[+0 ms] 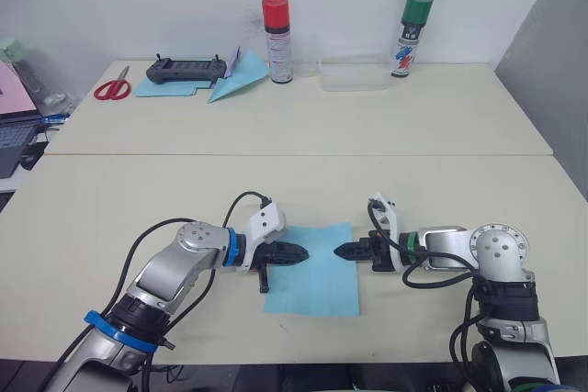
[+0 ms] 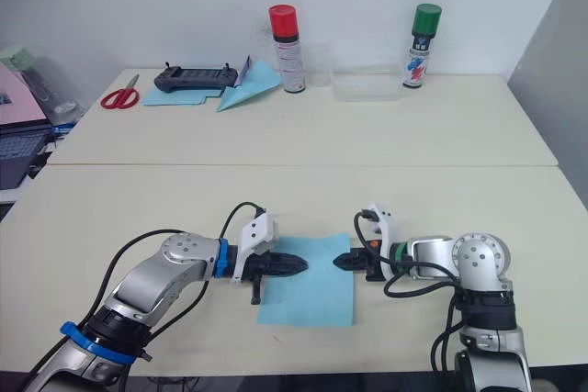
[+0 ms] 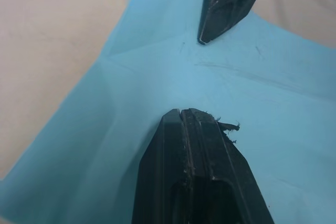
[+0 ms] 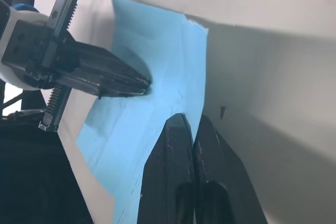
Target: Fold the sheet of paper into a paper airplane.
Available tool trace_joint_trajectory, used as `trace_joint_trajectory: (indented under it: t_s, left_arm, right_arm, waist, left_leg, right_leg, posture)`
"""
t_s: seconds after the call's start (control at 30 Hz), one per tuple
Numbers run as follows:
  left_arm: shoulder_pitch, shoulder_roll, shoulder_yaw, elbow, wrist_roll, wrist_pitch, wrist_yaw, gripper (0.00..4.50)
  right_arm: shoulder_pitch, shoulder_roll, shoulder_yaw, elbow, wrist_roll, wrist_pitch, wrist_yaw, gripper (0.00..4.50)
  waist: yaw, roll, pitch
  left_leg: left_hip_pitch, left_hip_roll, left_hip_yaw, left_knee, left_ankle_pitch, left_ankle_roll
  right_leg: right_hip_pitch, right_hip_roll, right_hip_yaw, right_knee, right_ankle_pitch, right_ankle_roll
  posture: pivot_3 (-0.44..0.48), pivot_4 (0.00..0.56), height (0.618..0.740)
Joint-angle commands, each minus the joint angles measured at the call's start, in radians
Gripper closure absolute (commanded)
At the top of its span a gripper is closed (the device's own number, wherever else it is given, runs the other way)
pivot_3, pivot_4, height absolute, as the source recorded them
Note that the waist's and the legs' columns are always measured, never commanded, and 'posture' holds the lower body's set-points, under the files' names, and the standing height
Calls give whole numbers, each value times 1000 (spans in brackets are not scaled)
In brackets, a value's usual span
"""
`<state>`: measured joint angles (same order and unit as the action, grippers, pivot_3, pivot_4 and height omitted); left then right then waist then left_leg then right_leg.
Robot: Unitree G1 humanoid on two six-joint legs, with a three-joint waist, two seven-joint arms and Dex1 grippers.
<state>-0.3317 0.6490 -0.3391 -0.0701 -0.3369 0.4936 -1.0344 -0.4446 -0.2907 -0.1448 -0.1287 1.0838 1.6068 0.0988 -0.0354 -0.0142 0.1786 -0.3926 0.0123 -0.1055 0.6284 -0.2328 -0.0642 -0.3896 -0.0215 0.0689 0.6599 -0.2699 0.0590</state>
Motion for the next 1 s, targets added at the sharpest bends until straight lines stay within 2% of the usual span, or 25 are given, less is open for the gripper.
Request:
trace_joint_trajectory:
  t_s: [0.03,0.33,0.37,0.43,0.63,0.7,0.77,0.83,0.9,0.93,1.0]
  left_arm:
    - [24,13,-6,48,69,28,41,4500]
    - [24,4,-9,70,81,8,45,4500]
    - [22,5,-13,72,85,1,40,4500]
    - [23,8,-21,75,94,-14,30,4500]
    - [22,7,-35,94,131,-60,18,4500]
    - [20,9,-36,103,137,-72,13,4500]
    - [19,13,-36,112,140,-83,8,4500]
    - [15,16,-38,121,148,-97,0,4500]
    - [14,16,-37,129,153,-107,-9,4500]
    - [13,16,-36,132,154,-110,-13,4500]
    - [13,17,-38,135,159,-118,-22,4500]
  right_arm:
    - [-9,-20,-36,-12,-18,8,12,4471]
    - [-6,-34,-18,-14,10,8,19,4471]
    - [-3,-38,-17,-16,16,8,17,4305]
    - [3,-41,-15,-22,23,8,13,3870]
    - [8,-104,-28,-63,26,5,11,1853]
    - [-3,-187,5,-126,-73,-100,37,1137]
    - [-25,-297,98,-197,-200,-296,150,520]
    - [-47,-367,177,-252,-307,-494,283,520]
    - [-58,-358,212,-285,-326,-612,397,520]
    - [-54,-347,232,-294,-335,-655,441,995]
    - [-29,-334,324,-313,-395,-752,530,1563]
  waist:
    - [0,0,0]
    - [1,0,0]
    - [2,0,0]
    - [2,0,0]
    - [2,1,-1]
    - [3,1,-1]
    - [3,1,-1]
    - [1,1,-1]
    - [-3,2,-1]
    - [-5,3,-2]
    - [-7,3,-2]
  left_leg:
    - [0,0,0,0,0,0]
    - [0,0,0,0,0,0]
    - [0,0,0,0,0,0]
    - [0,0,0,0,0,0]
    - [1,0,0,0,0,0]
    - [1,0,0,0,0,0]
    - [1,-1,0,1,0,0]
    - [0,-1,1,0,0,0]
    - [2,0,1,-1,0,0]
    - [3,1,2,-1,0,0]
    - [3,1,1,-2,0,0]
  right_leg:
    - [0,0,0,0,0,0]
    - [0,0,0,0,0,0]
    - [0,0,0,-1,0,0]
    - [0,0,0,-1,0,0]
    - [1,0,1,-1,-3,-6]
    - [1,0,1,-1,-3,-6]
    - [1,0,2,-2,-3,-6]
    - [1,0,2,-3,-3,-6]
    - [1,0,1,-3,-3,-5]
    - [1,1,1,-3,-3,-5]
    - [1,1,1,-3,-3,-5]
  posture:
    - [0,150,740]
    - [0,150,740]
    - [0,150,740]
    - [0,150,740]
    - [0,150,740]
    - [0,150,740]
    - [0,150,740]
    - [0,150,740]
    - [0,150,740]
    - [0,150,740]
    - [0,150,740]
